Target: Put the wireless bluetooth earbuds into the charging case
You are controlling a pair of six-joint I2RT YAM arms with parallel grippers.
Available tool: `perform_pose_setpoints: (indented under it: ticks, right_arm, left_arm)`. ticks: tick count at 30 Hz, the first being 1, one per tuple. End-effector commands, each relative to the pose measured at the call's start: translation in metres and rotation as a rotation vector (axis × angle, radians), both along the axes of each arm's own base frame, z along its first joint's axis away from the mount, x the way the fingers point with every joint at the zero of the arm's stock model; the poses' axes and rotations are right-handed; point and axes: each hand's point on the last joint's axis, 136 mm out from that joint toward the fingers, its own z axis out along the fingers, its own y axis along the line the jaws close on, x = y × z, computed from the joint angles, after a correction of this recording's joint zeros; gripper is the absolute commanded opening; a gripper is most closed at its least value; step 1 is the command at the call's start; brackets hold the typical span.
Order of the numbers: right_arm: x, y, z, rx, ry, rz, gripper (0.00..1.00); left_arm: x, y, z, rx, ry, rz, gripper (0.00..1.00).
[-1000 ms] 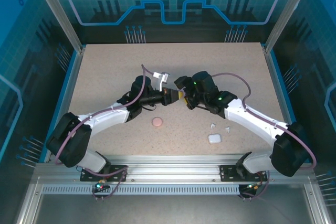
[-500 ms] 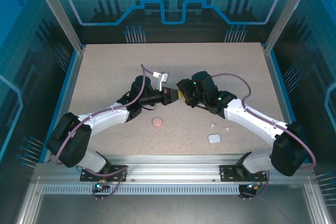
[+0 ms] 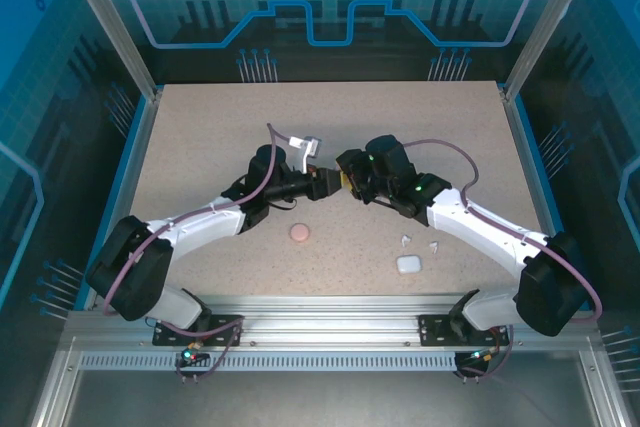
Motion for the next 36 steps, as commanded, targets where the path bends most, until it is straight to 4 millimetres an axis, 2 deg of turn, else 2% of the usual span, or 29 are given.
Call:
perform_pose_setpoints:
  ticks: [1, 13, 23, 29, 32, 34, 35, 36]
  right_arm:
    - [-0.003, -0.005, -0.006, -0.023, 0.005, -0.021, 0.43]
    - [-0.005, -0.003, -0.010, -0.016, 0.014, -0.008, 0.41]
    - [-0.005, 0.000, -0.008, 0.001, 0.012, 0.003, 0.40]
    - [-0.004, 0.001, -0.008, 0.008, 0.010, 0.005, 0.40]
    - [-0.004, 0.003, -0.007, 0.015, 0.009, 0.013, 0.40]
    - [-0.003, 0.003, -0.005, 0.019, 0.003, 0.015, 0.45]
    - [-0.002, 0.002, -0.004, 0.021, 0.001, 0.013, 0.52]
    - [-0.001, 0.001, -0.003, 0.022, -0.003, 0.011, 0.66]
  left_arm:
    - [-0.003, 0.001, 0.021, -0.021, -0.075, -0.003, 0.44]
    - [0.000, -0.002, 0.024, -0.041, -0.078, -0.002, 0.28]
    - [0.002, -0.007, 0.021, -0.063, -0.055, -0.016, 0.32]
    - [0.002, -0.012, 0.020, -0.070, -0.048, -0.028, 0.25]
    - [0.001, -0.015, 0.018, -0.070, -0.044, -0.037, 0.17]
    - [0.000, -0.016, 0.017, -0.072, -0.041, -0.039, 0.11]
    - [0.000, -0.016, 0.016, -0.072, -0.037, -0.037, 0.09]
    - [0.001, -0.015, 0.015, -0.073, -0.034, -0.034, 0.07]
